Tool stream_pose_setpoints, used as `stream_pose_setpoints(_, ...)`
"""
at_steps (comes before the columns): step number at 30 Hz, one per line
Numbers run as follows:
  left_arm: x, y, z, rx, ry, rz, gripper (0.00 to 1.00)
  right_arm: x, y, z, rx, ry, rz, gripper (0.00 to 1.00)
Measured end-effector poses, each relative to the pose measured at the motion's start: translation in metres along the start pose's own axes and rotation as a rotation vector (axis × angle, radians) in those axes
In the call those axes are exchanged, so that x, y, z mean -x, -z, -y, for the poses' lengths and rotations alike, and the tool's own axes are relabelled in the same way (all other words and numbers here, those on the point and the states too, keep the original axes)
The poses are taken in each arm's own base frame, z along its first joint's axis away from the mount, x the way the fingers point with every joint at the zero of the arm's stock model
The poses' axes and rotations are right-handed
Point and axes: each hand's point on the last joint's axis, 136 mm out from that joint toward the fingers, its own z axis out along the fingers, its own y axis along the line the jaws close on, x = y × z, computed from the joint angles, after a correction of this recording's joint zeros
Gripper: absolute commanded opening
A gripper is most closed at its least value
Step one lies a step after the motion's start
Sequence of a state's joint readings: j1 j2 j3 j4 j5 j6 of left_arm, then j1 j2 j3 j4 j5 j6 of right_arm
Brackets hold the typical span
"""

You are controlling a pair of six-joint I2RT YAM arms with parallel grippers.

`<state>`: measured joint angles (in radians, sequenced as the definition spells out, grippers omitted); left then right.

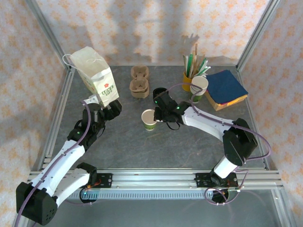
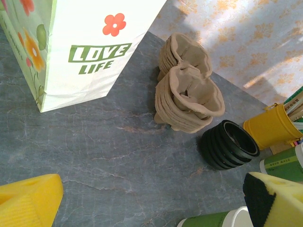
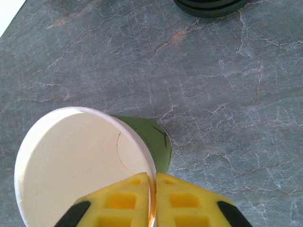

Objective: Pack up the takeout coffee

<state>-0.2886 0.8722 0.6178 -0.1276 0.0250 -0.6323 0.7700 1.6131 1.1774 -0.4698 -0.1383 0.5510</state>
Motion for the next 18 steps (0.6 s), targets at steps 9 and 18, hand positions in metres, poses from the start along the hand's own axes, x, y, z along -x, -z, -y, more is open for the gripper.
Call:
stream_pose_setpoints(9,-0.015,-0.013,0.007,-0.051,-0.001,-0.054,0.99,0.0,0.0,0.0,-0.001,-0.005,0.0,0.22)
stream_pose_setpoints(18,-0.012,-0.015,0.022,-0.099,-0.001,-0.086,0.99,0.021,0.014,-0.02,0.039,-0.009,0.036,0.34)
